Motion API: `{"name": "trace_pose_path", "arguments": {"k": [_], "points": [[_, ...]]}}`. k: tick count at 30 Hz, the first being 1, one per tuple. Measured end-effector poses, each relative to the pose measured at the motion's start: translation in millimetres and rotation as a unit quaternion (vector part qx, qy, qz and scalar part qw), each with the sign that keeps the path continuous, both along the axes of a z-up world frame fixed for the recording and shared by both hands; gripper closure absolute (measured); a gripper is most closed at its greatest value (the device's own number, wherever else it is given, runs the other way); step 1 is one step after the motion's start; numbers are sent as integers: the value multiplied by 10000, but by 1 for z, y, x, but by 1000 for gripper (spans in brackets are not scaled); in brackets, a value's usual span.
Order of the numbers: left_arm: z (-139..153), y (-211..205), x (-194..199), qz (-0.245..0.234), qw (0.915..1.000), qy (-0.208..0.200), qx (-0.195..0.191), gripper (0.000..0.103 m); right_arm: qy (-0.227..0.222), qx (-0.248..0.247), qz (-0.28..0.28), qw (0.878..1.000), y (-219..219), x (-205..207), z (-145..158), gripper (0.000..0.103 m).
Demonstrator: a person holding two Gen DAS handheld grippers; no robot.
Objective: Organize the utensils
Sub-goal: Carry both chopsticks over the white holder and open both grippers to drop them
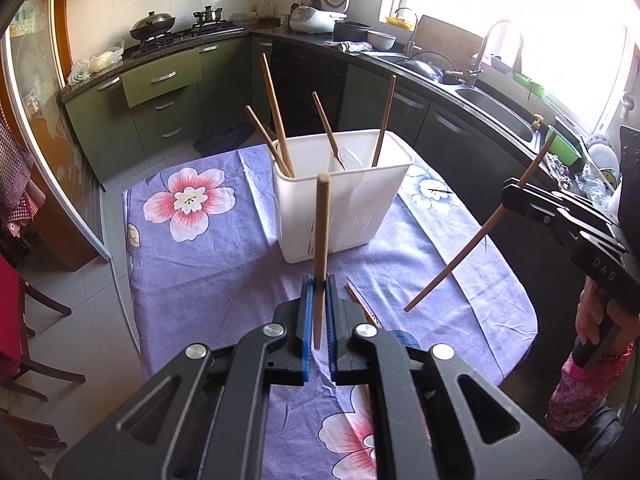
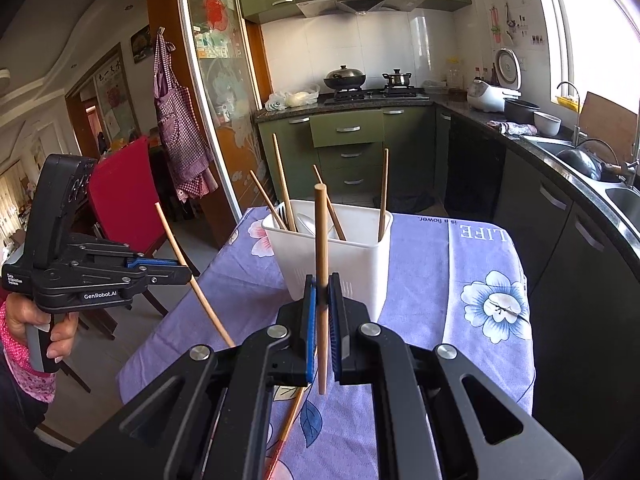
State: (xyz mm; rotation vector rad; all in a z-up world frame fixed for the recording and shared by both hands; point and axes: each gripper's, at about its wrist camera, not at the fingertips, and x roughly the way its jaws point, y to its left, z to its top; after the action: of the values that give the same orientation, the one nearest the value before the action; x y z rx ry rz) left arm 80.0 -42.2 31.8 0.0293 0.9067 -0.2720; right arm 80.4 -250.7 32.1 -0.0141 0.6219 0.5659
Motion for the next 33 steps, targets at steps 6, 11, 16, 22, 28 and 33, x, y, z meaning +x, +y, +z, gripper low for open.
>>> {"name": "trace_pose_path", "arguments": {"k": [6, 11, 16, 22, 28, 33], "points": [[28, -12, 5, -142, 9996, -222, -80, 97, -146, 22, 58, 9999, 4, 4, 25, 96], [56, -22, 11, -274, 9987, -416, -108, 97, -257, 66, 144, 9995, 7, 11, 49, 96], [82, -28, 19, -325, 9977, -580, -148, 97, -391, 78, 159, 9991, 11, 22, 73, 96], [110, -27, 32, -284, 9966, -752, -203, 97, -528, 155, 96, 9984, 15, 40, 101, 96], [135, -24, 44, -176, 9949, -975, -165, 97, -659, 217, -39, 9976, 16, 64, 128, 96], [149, -20, 57, -64, 9934, -1134, -166, 97, -649, 228, -208, 9974, 19, 93, 140, 96]]}}
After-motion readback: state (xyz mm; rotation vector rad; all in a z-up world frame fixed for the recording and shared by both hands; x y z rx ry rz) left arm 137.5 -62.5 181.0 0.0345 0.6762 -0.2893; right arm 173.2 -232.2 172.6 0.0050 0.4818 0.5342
